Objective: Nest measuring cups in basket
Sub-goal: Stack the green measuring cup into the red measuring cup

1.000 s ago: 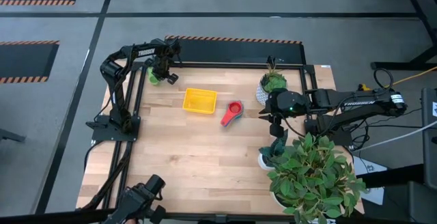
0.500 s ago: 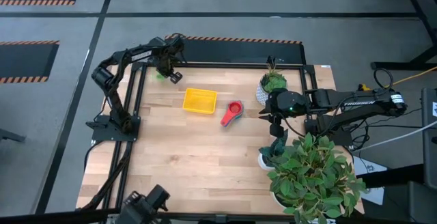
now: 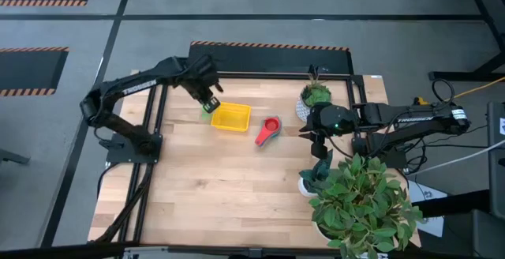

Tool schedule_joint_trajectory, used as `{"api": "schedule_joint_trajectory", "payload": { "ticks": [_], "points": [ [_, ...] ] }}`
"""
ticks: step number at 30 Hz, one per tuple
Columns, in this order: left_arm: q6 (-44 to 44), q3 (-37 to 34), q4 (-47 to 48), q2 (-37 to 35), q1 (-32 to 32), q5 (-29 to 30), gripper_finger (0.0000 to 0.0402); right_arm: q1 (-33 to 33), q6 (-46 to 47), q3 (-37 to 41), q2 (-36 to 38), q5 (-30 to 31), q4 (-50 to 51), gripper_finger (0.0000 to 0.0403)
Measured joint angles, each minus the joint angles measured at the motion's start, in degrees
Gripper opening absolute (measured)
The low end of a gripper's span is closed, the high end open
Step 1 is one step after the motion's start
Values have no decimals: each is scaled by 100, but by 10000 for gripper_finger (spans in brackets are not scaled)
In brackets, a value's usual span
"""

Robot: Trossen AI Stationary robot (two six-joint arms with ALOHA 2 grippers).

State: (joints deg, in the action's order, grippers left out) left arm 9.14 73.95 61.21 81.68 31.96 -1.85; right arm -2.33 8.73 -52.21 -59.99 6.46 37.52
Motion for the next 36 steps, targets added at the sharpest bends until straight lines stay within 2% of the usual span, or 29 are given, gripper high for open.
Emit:
{"api": "schedule_joint_trajectory", "payload": {
  "ticks": [8, 15, 21, 23, 26, 36],
  "points": [
    [594, 0, 43, -417, -1348, 97, 1, 0, 297, 0, 0, -2, 2, 87],
    [939, -2, 644, -363, -2031, 130, 0, 1, 295, 0, 0, -2, 2, 87],
    [1856, -4, 1262, -361, -2484, 820, 0, 0, 284, 0, 0, -2, 2, 87],
    [2156, -4, 1424, -364, -2557, 883, 5, 0, 280, 0, 0, -1, 4, 87],
    [2494, -4, 1572, -361, -2608, 1005, 25, 0, 261, 0, 0, 0, 4, 87],
    [3658, -4, 2398, -361, -2368, 1191, 124, 0, -24, 0, 0, -2, 5, 87]
  ]
}}
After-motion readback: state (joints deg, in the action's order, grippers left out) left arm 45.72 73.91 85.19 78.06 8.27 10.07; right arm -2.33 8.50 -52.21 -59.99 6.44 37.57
